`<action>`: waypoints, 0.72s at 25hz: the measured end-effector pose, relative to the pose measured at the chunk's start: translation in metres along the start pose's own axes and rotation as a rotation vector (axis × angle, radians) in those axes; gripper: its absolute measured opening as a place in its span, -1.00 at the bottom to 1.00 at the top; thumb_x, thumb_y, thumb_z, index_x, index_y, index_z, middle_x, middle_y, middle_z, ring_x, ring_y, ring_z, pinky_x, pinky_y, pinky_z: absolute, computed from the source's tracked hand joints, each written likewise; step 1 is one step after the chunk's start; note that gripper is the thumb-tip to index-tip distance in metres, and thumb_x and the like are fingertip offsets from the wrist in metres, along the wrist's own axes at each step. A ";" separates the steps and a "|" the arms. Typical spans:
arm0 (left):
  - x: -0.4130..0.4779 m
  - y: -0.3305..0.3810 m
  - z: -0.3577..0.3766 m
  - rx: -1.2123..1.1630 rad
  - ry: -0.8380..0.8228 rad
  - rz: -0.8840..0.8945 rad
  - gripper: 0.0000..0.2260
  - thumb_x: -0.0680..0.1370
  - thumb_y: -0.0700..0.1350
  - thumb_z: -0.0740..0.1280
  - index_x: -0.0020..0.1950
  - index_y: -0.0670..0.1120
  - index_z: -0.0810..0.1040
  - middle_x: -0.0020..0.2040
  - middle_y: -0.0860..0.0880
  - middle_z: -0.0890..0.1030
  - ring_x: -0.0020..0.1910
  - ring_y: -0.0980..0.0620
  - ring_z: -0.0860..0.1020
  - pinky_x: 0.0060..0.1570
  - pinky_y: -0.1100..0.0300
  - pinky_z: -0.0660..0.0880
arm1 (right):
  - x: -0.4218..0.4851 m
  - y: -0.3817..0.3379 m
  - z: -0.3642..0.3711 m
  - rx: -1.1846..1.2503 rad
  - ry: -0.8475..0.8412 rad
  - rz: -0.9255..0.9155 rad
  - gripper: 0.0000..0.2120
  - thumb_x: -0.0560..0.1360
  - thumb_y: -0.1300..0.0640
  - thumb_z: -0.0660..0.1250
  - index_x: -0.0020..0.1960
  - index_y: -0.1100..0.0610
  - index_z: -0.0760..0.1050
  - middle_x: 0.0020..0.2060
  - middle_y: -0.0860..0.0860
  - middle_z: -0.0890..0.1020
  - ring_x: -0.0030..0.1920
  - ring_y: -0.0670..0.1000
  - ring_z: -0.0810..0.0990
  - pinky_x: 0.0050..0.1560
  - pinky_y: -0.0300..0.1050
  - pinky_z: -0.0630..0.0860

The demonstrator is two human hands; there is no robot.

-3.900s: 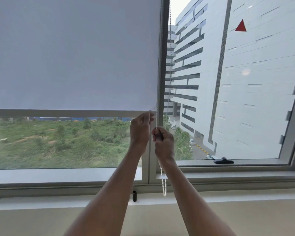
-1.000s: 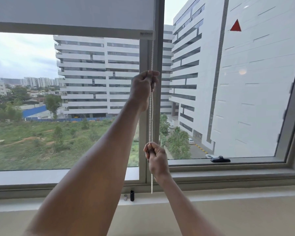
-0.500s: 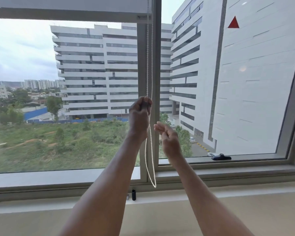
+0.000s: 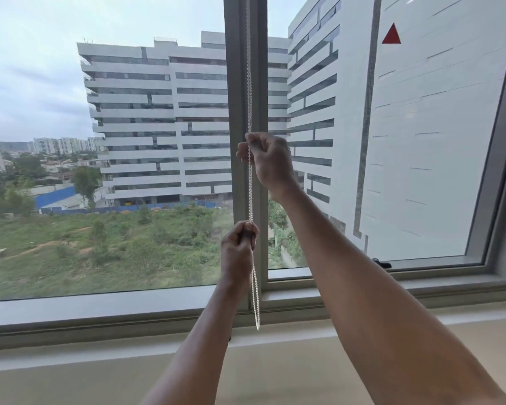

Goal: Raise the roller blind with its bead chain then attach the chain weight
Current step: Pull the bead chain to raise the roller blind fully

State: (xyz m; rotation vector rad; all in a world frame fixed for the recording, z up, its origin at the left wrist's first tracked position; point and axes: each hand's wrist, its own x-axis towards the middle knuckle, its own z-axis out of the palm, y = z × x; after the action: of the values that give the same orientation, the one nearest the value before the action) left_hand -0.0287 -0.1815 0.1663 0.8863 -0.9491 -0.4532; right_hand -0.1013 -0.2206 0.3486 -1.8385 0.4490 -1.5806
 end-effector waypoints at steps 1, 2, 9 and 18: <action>-0.005 -0.006 -0.003 -0.008 0.004 -0.010 -0.61 0.73 -0.32 0.24 -0.21 0.00 0.63 -0.32 0.06 0.48 -0.31 0.13 0.34 -0.23 0.21 0.28 | 0.003 -0.005 0.002 0.040 -0.013 0.016 -0.73 0.73 0.20 0.23 0.23 0.38 0.57 -0.02 0.32 0.74 -0.12 0.23 0.76 -0.04 0.11 0.75; -0.010 -0.011 -0.007 -0.020 0.010 -0.021 -0.63 0.73 -0.33 0.24 -0.19 -0.04 0.62 -0.31 0.05 0.49 -0.31 0.14 0.36 -0.22 0.20 0.30 | 0.004 -0.009 0.004 0.069 -0.024 0.029 -0.74 0.73 0.22 0.22 0.22 0.39 0.57 -0.04 0.31 0.74 -0.18 0.17 0.74 -0.13 0.02 0.74; -0.010 -0.008 -0.016 0.124 -0.109 -0.118 -0.67 0.75 -0.22 0.26 -0.07 -0.03 0.76 -0.21 0.00 0.72 -0.25 0.11 0.61 -0.08 0.16 0.56 | -0.022 -0.006 0.017 0.056 0.072 -0.035 -0.74 0.71 0.29 0.21 -0.11 0.22 0.57 -0.36 -0.02 0.50 -0.35 -0.11 0.40 -0.37 -0.35 0.37; 0.047 0.077 -0.007 0.248 0.027 0.025 -0.67 0.79 -0.09 0.16 0.19 -0.20 0.70 0.03 -0.15 0.75 0.03 -0.07 0.70 0.10 0.03 0.64 | -0.083 0.037 0.017 -0.014 0.081 0.041 -0.70 0.69 0.30 0.23 -0.19 0.11 0.53 -0.37 -0.07 0.51 -0.37 -0.14 0.43 -0.33 -0.35 0.40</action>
State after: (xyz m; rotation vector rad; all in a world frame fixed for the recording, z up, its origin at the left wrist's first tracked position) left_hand -0.0006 -0.1659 0.2515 1.1004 -1.0043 -0.3050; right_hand -0.0964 -0.1901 0.2617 -1.7693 0.5329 -1.6324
